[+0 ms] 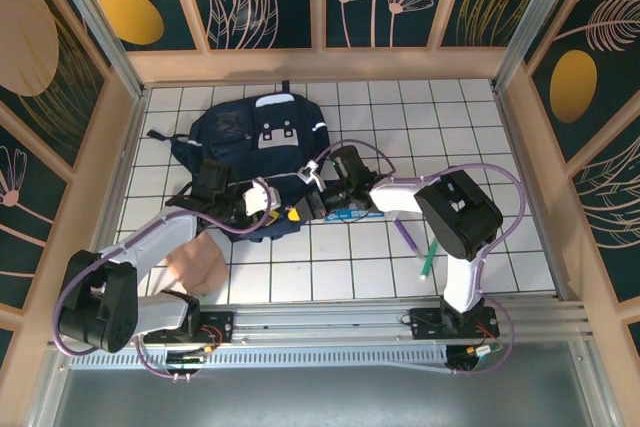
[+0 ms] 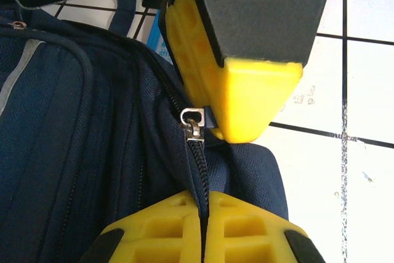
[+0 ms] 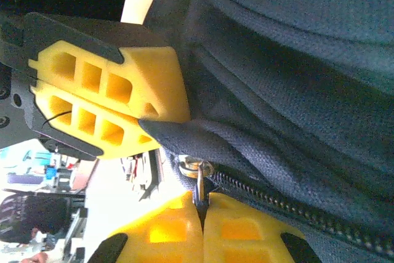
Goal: Pack books, pencil case, and school supplies into a backpack
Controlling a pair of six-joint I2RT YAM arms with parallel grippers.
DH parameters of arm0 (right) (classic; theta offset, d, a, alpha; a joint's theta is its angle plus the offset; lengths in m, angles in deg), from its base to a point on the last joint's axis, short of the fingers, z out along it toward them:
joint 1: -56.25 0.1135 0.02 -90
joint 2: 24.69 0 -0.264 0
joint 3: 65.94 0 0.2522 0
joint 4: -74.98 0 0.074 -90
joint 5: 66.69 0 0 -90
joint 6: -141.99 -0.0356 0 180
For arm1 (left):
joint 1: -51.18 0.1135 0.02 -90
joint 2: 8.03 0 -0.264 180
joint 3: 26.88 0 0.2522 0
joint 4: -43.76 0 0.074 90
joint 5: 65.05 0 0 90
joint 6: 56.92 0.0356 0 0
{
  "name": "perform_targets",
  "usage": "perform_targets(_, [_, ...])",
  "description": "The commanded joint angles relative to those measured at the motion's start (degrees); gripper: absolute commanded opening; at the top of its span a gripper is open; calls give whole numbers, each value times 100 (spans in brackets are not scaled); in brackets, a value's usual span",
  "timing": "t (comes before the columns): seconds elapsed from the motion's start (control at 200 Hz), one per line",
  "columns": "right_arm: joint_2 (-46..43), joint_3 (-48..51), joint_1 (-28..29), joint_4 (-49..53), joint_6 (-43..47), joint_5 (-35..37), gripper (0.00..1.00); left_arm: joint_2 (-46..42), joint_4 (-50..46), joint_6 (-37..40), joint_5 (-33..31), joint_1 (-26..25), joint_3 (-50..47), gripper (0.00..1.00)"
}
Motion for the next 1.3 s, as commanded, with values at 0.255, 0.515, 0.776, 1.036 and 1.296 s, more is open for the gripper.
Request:
perform_targets(0.255, [-900, -562, -22, 2435, 1020, 4191, 0, -564, 327, 91, -863, 83, -359, 0])
perform_targets(0.515, [-1069, -251, 15, 2617, 443, 6004, 0, -567, 230, 258, -1144, 78, -393, 0])
perform_targets(0.776, [-1363, 15, 89, 1942, 1452, 3118, 0, -639, 15, 657, -380, 81, -425, 0])
perform_targets(1.036, [-1011, -247, 319, 1616, 990, 1327, 38, -1249, 883, 665, 258, 75, -936, 0])
perform_targets(1.296, [-810, -175, 658, 883, 264, 927, 45, -1191, 1131, 484, 485, 76, -1015, 0])
